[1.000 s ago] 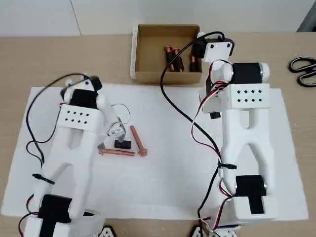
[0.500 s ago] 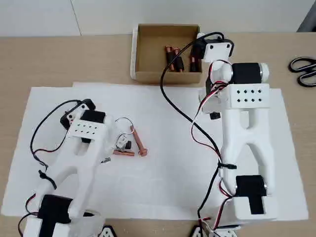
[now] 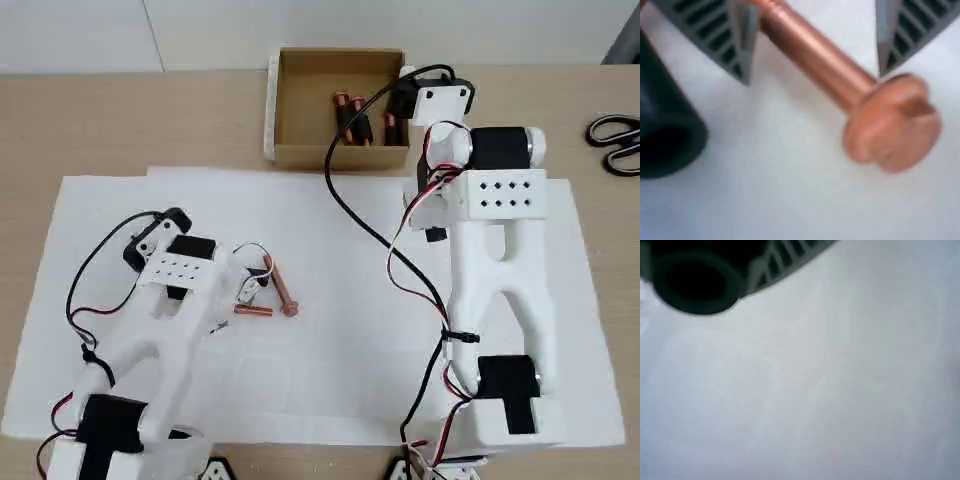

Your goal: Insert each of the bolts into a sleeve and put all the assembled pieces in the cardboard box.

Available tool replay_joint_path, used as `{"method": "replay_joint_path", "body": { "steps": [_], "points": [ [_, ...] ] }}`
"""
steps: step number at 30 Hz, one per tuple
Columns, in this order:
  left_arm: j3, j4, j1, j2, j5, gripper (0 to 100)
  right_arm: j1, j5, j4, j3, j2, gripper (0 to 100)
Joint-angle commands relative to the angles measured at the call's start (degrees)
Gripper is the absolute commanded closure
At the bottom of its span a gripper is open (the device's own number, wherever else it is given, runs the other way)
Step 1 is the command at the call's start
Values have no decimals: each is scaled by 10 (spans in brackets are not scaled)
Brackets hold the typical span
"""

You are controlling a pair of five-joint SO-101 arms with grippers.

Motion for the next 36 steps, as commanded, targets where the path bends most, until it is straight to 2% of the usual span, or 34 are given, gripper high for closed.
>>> {"method": "replay_joint_path", "body": {
  "steps": [1,4,10,14,17,20,23,25,28,33,36],
  "points": [
    [13,-25,1,-3,4,923,6,3,7,-2,-30,995],
    [22,-42,2,-3,2,992,6,3,7,-2,-30,995],
    [16,-39,5,-8,0,993,6,2,7,-2,-29,995],
    [-49,26,5,-9,-52,993,6,2,7,-2,-29,995],
    [-131,112,2,-7,-141,993,6,2,6,-2,-29,995],
    [-206,200,1,-4,-274,992,6,2,6,-2,-29,995],
    [-243,233,-5,-4,-418,992,6,2,6,-2,-29,995],
    [-243,223,-18,-3,-486,993,6,1,6,-2,-29,995],
    [-230,199,-63,-3,-534,991,6,1,7,-1,-29,995],
    [-160,90,-124,-3,-659,990,6,-15,7,-1,-29,995],
    [-113,45,-129,-3,-680,989,5,-15,7,-1,-29,995]
  ]
}}
